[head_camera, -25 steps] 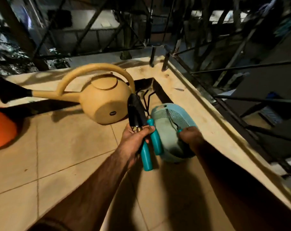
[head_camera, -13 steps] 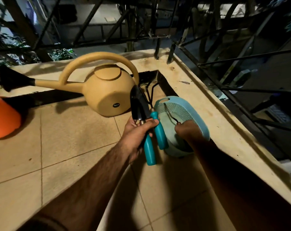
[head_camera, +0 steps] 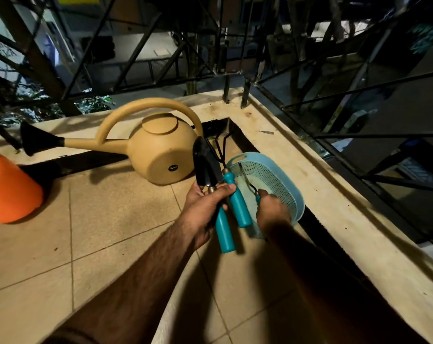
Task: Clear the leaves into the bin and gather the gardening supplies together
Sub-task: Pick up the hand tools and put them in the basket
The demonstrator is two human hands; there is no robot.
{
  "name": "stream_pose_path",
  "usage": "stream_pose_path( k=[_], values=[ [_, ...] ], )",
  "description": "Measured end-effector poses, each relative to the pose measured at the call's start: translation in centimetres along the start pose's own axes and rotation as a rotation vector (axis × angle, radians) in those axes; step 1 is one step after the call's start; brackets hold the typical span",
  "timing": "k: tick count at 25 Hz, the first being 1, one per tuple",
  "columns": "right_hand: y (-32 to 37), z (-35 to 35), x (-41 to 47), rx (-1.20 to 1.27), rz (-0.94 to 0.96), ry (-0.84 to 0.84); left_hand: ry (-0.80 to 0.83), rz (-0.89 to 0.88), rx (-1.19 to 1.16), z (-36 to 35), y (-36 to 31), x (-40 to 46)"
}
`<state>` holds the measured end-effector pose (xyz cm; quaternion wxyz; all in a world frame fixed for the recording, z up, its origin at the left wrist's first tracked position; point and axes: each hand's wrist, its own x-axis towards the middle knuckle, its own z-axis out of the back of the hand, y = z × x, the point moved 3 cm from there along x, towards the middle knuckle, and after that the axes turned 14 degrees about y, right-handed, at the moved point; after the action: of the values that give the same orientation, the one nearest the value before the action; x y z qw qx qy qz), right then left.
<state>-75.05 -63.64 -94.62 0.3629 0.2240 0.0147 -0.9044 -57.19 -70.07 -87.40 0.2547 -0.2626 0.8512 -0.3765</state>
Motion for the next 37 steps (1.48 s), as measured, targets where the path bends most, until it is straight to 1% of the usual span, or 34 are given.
stream_pose_path(
  k=[1,3,4,5,7,8,9,10,11,12,14,16,19,20,22,24,27,30,34,37],
  values=[
    [0.0,0.1,-0.3,-0.008,0.006,0.018,-0.003,0.001,0.005,-0.3,0.0,-0.2],
    [0.0,-0.1,-0.8,-0.028,0.018,0.115,-0.014,0.011,0.000,-0.6,-0.1,-0.6],
    [-0.1,-0.1,-1.1,-0.018,0.018,0.141,-0.017,0.013,-0.005,-0.8,-0.1,-0.8],
    [-0.2,0.2,-1.3,0.022,0.013,0.129,-0.018,0.012,-0.001,-0.9,-0.2,-0.9],
    [-0.2,1.8,-2.1,0.218,0.020,0.007,-0.028,0.012,0.022,-1.0,-0.4,-0.9],
    [-0.1,2.6,-2.4,0.382,0.057,-0.043,-0.037,0.014,0.036,-0.9,-0.4,-0.9],
    [0.2,3.4,-2.9,0.615,0.110,-0.034,-0.043,0.020,0.048,-0.9,-0.4,-0.8],
    [0.6,4.4,-3.5,0.871,0.169,0.046,-0.045,0.023,0.056,-0.9,-0.3,-0.8],
    [1.3,5.3,-4.2,1.069,0.240,0.181,-0.044,0.019,0.058,-1.0,-0.2,-0.7],
    [1.9,6.0,-4.9,1.165,0.322,0.323,-0.044,0.010,0.060,-1.2,-0.1,-0.7],
    [2.4,7.3,-6.2,1.162,0.449,0.524,-0.054,0.000,0.062,-1.7,0.1,-0.4],
    [2.2,7.4,-6.8,1.104,0.478,0.590,-0.064,0.015,0.014,-2.3,0.3,-0.1],
    [1.3,7.0,-6.5,1.223,0.425,0.634,-0.025,0.071,-0.072,-3.4,0.7,0.3],
    [0.9,7.2,-6.3,1.245,0.388,0.616,-0.009,0.085,-0.070,-3.6,0.8,0.5],
    [-0.3,7.7,-5.7,1.167,0.262,0.517,-0.017,0.118,-0.062,-3.7,0.9,0.6],
    [-2.0,7.8,-5.1,0.985,0.121,0.407,-0.044,0.163,-0.083,-3.1,1.1,0.7],
    [-3.7,7.0,-4.1,0.760,-0.001,0.347,-0.035,0.193,-0.151,-2.5,1.3,0.6],
    [-3.7,5.5,-3.0,0.560,-0.030,0.353,-0.060,0.179,-0.157,-2.4,1.6,0.3],
    [-3.2,2.9,-2.3,0.435,0.021,0.371,-0.063,0.157,-0.113,-2.5,1.8,-0.3],
    [-3.0,1.4,-2.0,0.333,0.039,0.274,-0.065,0.145,-0.094,-1.9,2.0,-0.5]
  ],
)
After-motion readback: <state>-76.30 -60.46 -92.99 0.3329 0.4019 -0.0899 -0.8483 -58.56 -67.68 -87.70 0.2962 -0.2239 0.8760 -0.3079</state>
